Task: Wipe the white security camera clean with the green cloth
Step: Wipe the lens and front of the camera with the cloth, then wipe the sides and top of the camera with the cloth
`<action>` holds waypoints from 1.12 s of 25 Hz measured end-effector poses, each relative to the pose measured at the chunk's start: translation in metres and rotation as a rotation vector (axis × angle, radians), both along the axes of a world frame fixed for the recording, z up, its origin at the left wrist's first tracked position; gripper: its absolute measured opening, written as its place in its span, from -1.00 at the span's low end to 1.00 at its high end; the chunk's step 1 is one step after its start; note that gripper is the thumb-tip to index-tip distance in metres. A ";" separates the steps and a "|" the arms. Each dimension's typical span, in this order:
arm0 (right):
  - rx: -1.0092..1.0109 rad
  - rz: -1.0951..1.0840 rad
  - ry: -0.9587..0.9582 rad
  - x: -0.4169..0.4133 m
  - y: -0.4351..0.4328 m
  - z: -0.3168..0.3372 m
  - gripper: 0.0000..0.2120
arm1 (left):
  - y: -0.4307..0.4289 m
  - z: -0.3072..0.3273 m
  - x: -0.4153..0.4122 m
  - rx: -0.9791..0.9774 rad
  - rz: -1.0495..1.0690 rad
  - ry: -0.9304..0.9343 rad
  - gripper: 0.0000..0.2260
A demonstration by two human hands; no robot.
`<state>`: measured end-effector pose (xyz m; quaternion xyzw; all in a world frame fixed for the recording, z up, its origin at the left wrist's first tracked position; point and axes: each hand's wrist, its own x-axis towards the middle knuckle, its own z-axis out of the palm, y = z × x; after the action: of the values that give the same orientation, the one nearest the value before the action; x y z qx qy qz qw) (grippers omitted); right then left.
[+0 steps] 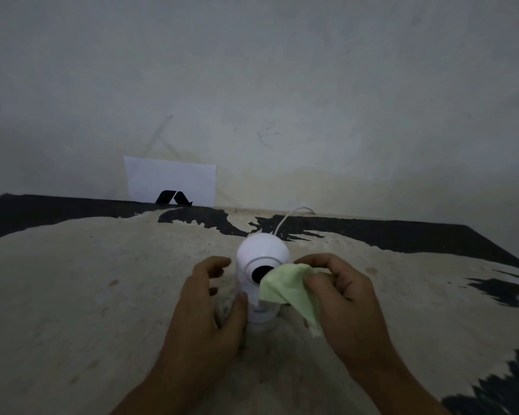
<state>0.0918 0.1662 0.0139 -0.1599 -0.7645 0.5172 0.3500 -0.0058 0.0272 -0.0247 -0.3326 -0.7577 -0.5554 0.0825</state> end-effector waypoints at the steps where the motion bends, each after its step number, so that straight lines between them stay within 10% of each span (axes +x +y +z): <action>1: -0.047 0.014 0.039 0.001 -0.004 0.002 -0.78 | -0.002 0.004 0.004 0.070 0.052 0.065 -0.69; 14: -0.164 0.257 0.151 0.000 -0.032 0.001 -0.73 | -0.011 0.019 0.013 0.131 -0.070 0.288 -0.62; 22: 0.256 -0.071 0.024 -0.006 -0.009 -0.020 -0.58 | -0.006 0.024 -0.005 0.341 0.110 0.021 -0.76; 28: 0.198 0.077 -0.215 -0.018 -0.011 -0.028 -0.27 | 0.025 0.053 -0.017 -0.002 -0.042 0.283 -0.74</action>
<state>0.0739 0.1554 -0.0137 -0.1495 -0.8505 0.4320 0.2600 -0.0226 0.0527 0.0282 -0.4235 -0.7319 -0.5037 0.1767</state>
